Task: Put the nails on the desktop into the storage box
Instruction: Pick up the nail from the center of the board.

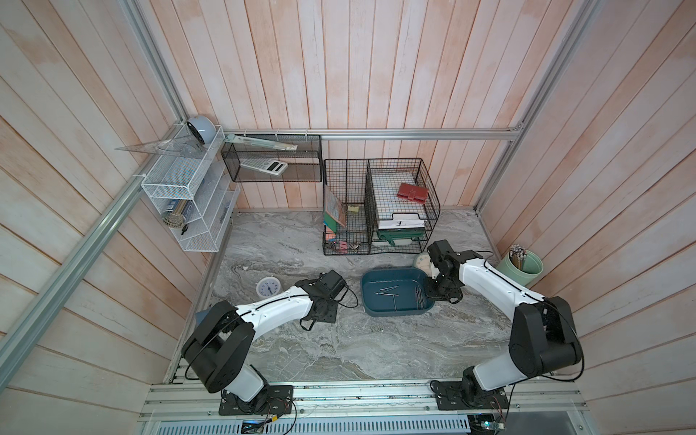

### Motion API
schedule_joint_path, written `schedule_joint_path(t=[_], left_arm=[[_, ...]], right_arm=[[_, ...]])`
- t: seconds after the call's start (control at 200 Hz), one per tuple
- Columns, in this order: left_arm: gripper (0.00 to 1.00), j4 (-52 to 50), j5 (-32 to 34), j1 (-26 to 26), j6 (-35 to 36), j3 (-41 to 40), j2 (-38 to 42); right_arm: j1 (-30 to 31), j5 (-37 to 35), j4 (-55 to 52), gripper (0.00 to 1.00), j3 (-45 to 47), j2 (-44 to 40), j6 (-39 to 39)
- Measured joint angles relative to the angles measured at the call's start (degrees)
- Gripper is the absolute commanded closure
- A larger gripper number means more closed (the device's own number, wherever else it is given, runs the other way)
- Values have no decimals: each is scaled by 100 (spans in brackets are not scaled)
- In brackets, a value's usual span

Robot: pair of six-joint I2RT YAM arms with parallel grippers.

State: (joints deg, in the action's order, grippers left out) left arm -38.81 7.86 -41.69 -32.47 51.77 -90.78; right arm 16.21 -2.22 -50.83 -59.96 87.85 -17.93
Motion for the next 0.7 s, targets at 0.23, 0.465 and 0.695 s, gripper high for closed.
schedule_joint_path(t=[0.23,0.465,0.695], left_arm=[[37,361,-151,-11,-94,-2,-181],[54,538,-245,-9,-208,52,-439],[100,452,-157,11,-173,286,-697]], right_arm=[[37,-2,2,100,0,0,0],[55,0,4,100,0,0,4],[63,4,4,100,4,0,17]])
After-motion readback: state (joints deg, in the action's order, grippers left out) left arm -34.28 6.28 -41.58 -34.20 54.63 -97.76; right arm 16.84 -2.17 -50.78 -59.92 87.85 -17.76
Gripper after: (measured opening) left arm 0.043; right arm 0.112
